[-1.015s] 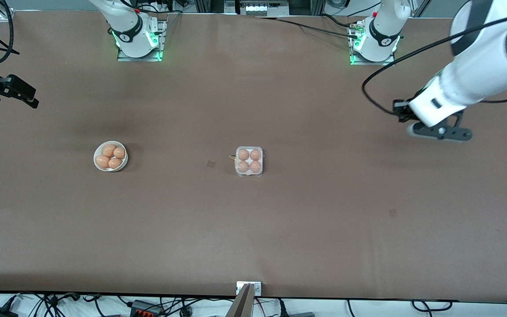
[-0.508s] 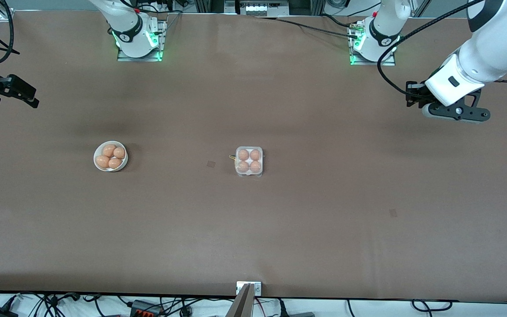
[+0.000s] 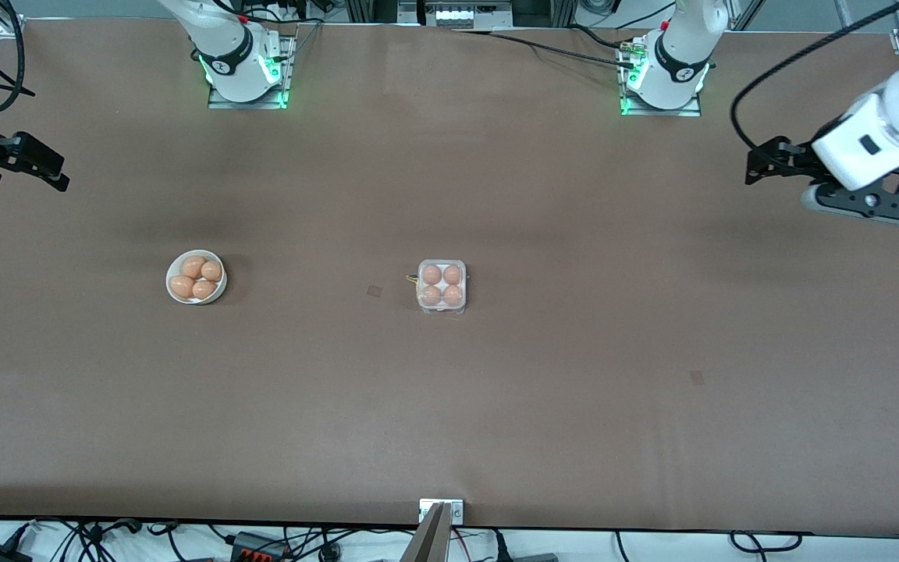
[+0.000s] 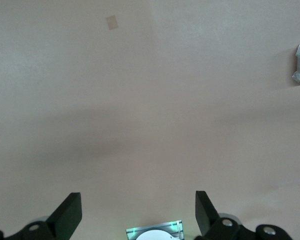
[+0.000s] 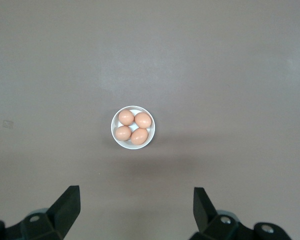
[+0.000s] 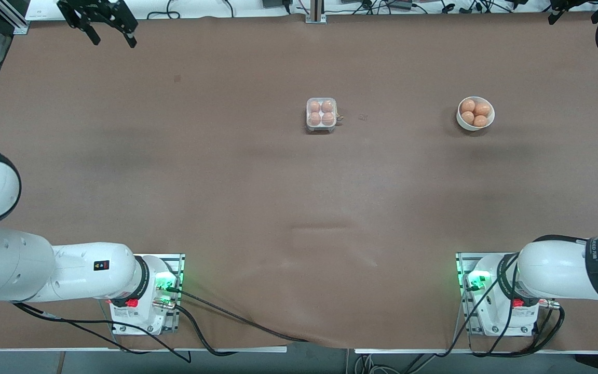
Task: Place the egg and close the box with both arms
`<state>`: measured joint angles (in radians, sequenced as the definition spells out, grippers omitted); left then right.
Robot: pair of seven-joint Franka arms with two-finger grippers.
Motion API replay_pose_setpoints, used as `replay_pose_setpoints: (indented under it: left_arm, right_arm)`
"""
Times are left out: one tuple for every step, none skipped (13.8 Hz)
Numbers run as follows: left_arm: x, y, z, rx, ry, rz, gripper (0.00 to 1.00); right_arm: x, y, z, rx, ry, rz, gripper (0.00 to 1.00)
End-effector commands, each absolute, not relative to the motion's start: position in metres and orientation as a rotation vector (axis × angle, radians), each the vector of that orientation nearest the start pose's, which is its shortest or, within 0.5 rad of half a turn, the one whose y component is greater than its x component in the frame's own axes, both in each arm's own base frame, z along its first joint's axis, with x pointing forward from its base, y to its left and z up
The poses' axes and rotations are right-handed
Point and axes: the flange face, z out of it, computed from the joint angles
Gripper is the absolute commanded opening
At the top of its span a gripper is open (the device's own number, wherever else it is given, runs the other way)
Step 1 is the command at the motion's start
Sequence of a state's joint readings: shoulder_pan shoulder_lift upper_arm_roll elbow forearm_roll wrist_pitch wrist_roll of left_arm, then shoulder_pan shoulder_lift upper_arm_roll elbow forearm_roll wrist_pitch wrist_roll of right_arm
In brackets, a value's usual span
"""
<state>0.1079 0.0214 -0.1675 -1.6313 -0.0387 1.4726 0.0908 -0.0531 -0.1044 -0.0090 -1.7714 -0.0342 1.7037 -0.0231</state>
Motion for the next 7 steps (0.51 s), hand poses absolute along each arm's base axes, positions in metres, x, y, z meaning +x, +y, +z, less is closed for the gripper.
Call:
replay_pose_setpoints:
  left_arm:
    - [0.5586,-0.0346,0.5859,-3.174,0.273,0.295,1.0]
    - [0.5592,-0.0329,0.5868,-3.167,0.269,0.287,1.0]
    - [0.5602,-0.0311,0.5873,-3.167,0.261,0.275,1.0]
    - [0.5611,-0.0292,0.5884,-3.167,0.249,0.263,1.0]
    - [0.5613,-0.0284,0.5898,-3.168,0.21,0.259,1.0]
    - [0.5614,-0.0263,0.5921,-3.167,0.188,0.249,1.0]
    - [0.5613,-0.0257,0.5926,-3.14,0.194,0.247,1.0]
  right_arm:
    - [0.5244,-0.0365,0.6041,-3.17,0.042,-0.059,1.0]
    - [0.5243,-0.0373,0.6041,-3.17,0.044,-0.059,1.0]
    - [0.5244,-0.0365,0.6041,-3.17,0.042,-0.059,1.0]
    - [0.5245,-0.0364,0.6035,-3.168,0.044,-0.059,1.0]
    - [0.5245,-0.0364,0.6035,-3.168,0.049,-0.059,1.0]
    - [0.5246,-0.0364,0.6037,-3.168,0.054,-0.061,1.0]
    - [0.5249,-0.0365,0.6032,-3.17,0.054,-0.064,1.0]
